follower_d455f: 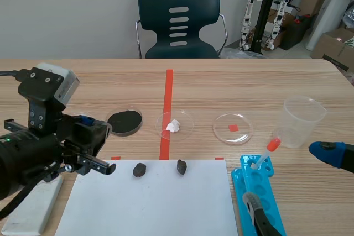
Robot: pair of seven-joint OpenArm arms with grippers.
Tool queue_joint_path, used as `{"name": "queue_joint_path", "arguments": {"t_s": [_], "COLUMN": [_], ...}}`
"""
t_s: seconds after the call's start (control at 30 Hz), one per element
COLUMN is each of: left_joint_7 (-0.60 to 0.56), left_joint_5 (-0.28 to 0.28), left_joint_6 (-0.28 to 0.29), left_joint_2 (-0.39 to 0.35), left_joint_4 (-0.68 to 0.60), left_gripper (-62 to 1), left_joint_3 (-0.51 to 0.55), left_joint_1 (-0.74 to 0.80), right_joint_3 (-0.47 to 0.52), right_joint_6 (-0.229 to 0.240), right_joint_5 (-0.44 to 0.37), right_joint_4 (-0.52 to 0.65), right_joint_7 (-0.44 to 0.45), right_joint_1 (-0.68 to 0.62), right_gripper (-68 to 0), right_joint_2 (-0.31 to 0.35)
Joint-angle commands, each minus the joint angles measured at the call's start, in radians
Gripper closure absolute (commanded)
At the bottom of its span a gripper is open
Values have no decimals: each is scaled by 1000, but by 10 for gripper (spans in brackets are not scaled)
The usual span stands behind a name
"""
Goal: Pick up the left mineral with the left hand
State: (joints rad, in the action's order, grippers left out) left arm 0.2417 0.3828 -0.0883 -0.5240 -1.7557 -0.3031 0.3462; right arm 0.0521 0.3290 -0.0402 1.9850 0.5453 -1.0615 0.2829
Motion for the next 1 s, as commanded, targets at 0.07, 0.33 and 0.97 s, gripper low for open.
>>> {"name": "queue_joint_path", "arguments": {"t_s": [0.07, 0.33, 0.97], "left_joint_7": [-150, -346, -485], "left_joint_5": [-5, -46, -171], "left_joint_6": [104, 219, 249], "left_joint_2": [-29, -42, -42], "left_joint_4": [-71, -148, -161], "left_gripper": [-85, -85, -85], "left_joint_3": [33, 111, 193], "left_joint_1": [109, 321, 479], "right_joint_3": [6, 6, 6], "right_joint_6": [-3, -3, -3], "right_joint_5": [-8, -8, -8], "right_joint_4": [11, 11, 11], "right_joint_7": [14, 14, 14], "right_joint_1": [0, 0, 0], "right_gripper": [-623, -623, -623], "right_joint_2": [5, 5, 5]}}
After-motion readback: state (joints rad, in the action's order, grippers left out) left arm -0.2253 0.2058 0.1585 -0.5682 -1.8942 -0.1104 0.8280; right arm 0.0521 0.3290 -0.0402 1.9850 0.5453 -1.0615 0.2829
